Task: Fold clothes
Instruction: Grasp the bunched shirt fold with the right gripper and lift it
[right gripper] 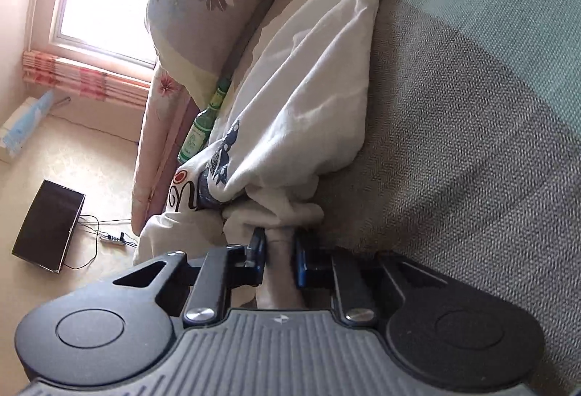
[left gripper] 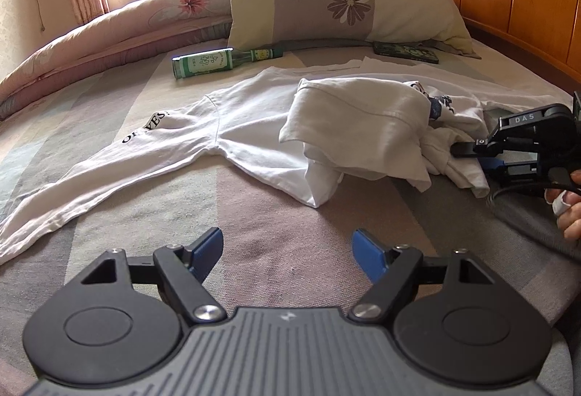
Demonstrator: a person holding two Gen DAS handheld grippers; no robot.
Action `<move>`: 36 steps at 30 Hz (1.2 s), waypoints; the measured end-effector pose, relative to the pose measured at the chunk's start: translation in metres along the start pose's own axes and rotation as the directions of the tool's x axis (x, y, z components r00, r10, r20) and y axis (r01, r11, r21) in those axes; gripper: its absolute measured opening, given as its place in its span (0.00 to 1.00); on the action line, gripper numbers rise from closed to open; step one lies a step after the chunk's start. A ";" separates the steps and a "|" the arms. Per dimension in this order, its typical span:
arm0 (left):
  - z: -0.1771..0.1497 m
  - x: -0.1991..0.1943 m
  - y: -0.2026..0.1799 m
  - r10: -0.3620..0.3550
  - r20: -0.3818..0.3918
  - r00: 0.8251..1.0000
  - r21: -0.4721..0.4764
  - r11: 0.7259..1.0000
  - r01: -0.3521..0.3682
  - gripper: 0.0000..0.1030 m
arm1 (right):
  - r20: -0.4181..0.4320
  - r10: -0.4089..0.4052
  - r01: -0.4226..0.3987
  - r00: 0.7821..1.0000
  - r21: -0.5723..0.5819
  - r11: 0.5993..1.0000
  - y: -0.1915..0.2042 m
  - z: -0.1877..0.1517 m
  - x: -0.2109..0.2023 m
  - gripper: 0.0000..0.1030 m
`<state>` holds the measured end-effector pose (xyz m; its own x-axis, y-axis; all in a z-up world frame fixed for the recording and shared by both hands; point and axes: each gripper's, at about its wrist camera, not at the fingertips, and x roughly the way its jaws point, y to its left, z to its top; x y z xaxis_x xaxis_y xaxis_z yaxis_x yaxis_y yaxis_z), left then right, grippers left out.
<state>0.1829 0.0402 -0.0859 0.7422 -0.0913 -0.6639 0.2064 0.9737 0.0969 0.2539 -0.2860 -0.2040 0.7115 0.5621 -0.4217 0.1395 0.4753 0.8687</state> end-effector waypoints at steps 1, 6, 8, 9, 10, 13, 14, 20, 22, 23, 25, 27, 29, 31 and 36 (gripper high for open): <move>0.000 -0.001 0.000 0.000 0.003 1.000 0.002 1.000 0.000 0.77 | 0.002 -0.005 0.005 1.000 -0.009 1.000 0.003 0.000 -0.005 0.16; 0.000 -0.006 0.003 0.006 0.014 1.000 -0.005 1.000 -0.006 0.77 | 0.028 -0.008 0.012 1.000 -0.134 0.991 0.035 -0.002 -0.045 0.13; 0.000 -0.007 0.003 0.005 0.017 1.000 -0.007 1.000 -0.005 0.77 | 0.030 -0.016 0.022 0.999 -0.195 0.981 0.049 -0.003 -0.063 0.13; 0.000 -0.008 0.003 0.003 0.018 1.000 -0.008 1.000 -0.003 0.77 | 0.029 -0.026 0.032 0.999 -0.217 0.976 0.053 -0.004 -0.072 0.13; 0.000 -0.009 0.003 0.000 0.019 1.000 -0.007 1.000 0.000 0.77 | 0.029 -0.038 0.044 0.999 -0.238 0.970 0.057 -0.005 -0.082 0.13; -0.001 -0.012 0.001 -0.008 0.025 1.000 -0.002 1.000 0.008 0.77 | 0.033 -0.093 0.098 0.995 -0.279 0.955 0.062 -0.010 -0.110 0.13; -0.001 -0.012 0.000 -0.011 0.026 1.000 -0.003 1.000 0.011 0.77 | 0.040 -0.118 0.125 0.992 -0.285 0.951 0.061 -0.011 -0.121 0.13; -0.002 -0.015 0.001 -0.029 0.031 0.999 -0.014 0.999 0.029 0.77 | 0.129 -0.295 0.321 0.947 -0.277 0.906 0.044 -0.012 -0.166 0.13; -0.003 -0.014 0.001 -0.039 0.027 0.999 -0.024 0.999 0.040 0.77 | 0.132 -0.345 0.369 0.929 -0.272 0.889 0.036 -0.010 -0.171 0.16; -0.004 -0.013 0.001 -0.048 0.024 0.999 -0.031 0.998 0.049 0.77 | 0.128 -0.346 0.369 0.929 -0.275 0.888 0.036 -0.010 -0.170 0.20; -0.005 -0.010 0.002 -0.068 0.016 0.998 -0.044 0.997 0.068 0.77 | 0.136 -0.344 0.369 0.929 -0.302 0.879 0.040 -0.013 -0.168 0.31; -0.007 -0.007 0.001 -0.084 0.004 0.996 -0.051 0.995 0.084 0.77 | 0.154 -0.332 0.366 0.931 -0.351 0.862 0.050 -0.018 -0.164 0.56; -0.009 -0.004 0.000 -0.094 -0.007 0.995 -0.055 0.994 0.094 0.77 | 0.182 -0.322 0.369 0.929 -0.399 0.839 0.063 -0.022 -0.161 0.62; -0.011 -0.001 -0.002 -0.100 -0.016 0.995 -0.057 0.993 0.099 0.77 | 0.211 -0.312 0.375 0.927 -0.446 0.813 0.075 -0.027 -0.159 0.63; -0.012 0.003 0.005 -0.144 -0.017 0.989 -0.107 0.984 0.142 0.77 | 0.279 -0.277 0.390 0.919 -0.555 0.735 0.106 -0.038 -0.153 0.71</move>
